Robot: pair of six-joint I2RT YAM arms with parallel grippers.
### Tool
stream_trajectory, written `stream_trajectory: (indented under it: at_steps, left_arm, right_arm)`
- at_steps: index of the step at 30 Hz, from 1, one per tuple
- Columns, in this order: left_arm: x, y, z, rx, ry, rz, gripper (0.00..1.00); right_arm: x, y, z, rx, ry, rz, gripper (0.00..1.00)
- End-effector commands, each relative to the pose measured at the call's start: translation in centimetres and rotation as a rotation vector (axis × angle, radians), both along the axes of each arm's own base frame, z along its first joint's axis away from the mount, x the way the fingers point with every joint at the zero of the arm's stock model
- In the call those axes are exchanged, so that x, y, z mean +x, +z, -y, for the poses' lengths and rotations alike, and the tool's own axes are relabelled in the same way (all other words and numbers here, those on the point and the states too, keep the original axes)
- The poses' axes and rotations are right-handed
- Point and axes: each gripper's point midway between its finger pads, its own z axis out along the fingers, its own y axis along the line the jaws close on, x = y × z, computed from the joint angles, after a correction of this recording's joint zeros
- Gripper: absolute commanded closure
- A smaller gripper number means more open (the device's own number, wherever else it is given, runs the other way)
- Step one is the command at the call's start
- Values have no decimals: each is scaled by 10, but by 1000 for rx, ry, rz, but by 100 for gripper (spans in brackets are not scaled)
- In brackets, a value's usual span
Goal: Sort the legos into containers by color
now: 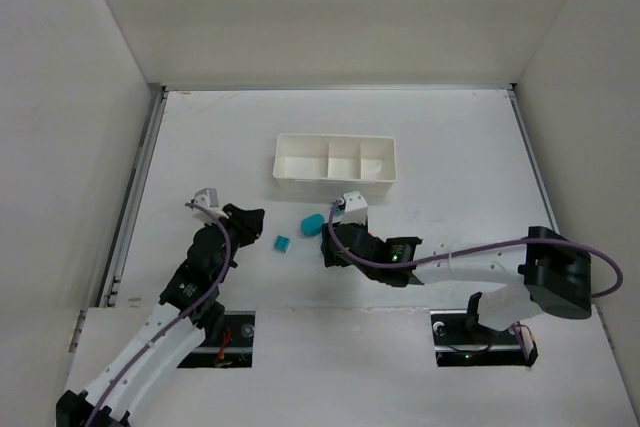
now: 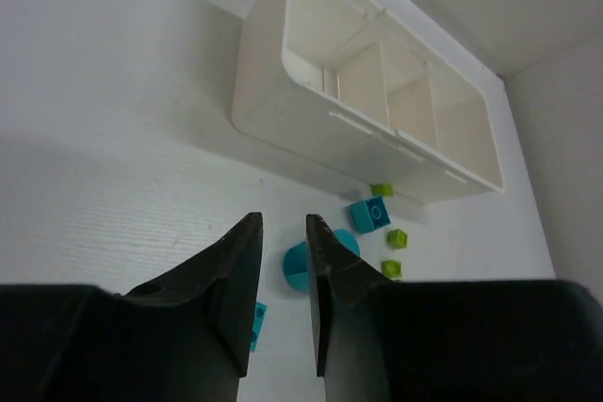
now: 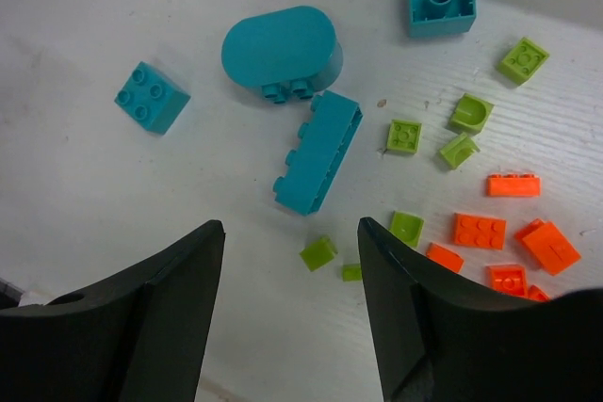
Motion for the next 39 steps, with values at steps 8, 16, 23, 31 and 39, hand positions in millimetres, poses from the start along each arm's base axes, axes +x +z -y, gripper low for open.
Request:
stream_trajectory:
  at_steps: [8, 16, 23, 31, 39]
  left_arm:
    - [-15, -25, 16, 253, -41, -130, 43]
    - [-22, -44, 27, 384, -55, -174, 39]
    - [-19, -59, 28, 433, -41, -216, 36]
    - [-18, -69, 36, 456, -66, -240, 29]
    - [-15, -76, 41, 454, -86, -258, 30]
  right_arm:
    - [27, -24, -32, 23, -26, 5, 38]
    - [38, -43, -35, -2, -52, -3, 43]
    - [44, -34, -30, 19, -75, 25, 71]
    - [28, 58, -2, 163, -31, 117, 78]
    - [126, 104, 17, 244, -76, 202, 78]
